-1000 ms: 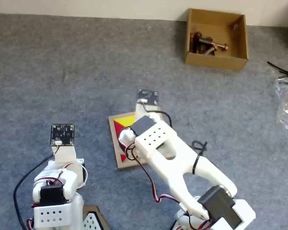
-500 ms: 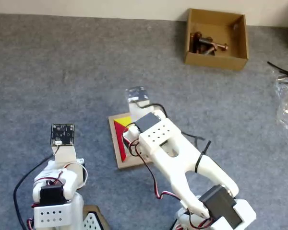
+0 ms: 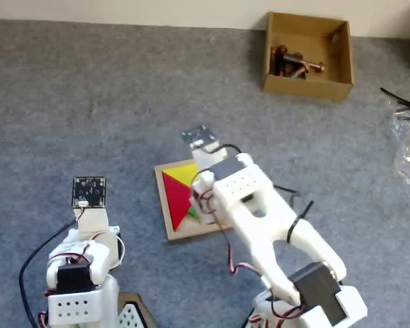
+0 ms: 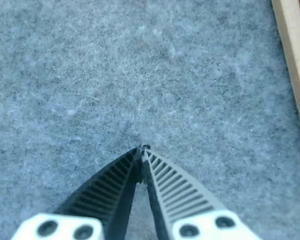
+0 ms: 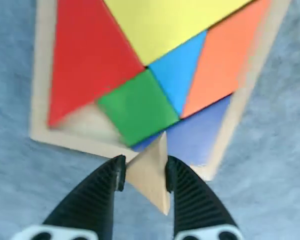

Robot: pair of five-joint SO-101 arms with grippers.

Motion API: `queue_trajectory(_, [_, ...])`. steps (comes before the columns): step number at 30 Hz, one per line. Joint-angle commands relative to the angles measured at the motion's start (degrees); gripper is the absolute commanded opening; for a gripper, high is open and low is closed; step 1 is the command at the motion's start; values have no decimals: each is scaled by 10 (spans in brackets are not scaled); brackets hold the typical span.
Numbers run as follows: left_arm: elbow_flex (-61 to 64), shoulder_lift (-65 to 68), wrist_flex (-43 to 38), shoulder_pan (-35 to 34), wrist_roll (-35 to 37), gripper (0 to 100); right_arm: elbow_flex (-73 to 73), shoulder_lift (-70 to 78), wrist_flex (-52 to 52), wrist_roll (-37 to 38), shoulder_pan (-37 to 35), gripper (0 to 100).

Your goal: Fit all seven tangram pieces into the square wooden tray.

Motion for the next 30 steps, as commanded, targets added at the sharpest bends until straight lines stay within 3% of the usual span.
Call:
queue_trajectory(1, [12,4,4,-5,1,5,-7,-23,-10,76,48,9])
queue_trajectory(11, [12,4,4,-5,1,5,15,-23,-67,81,59,9])
queue_trajectory(16, [12,4,4,-5,1,5,54,-24,-114,186,58,9])
queue_trajectory(30, [12,4,4,-5,1,5,56,-29,-76,229,60,9])
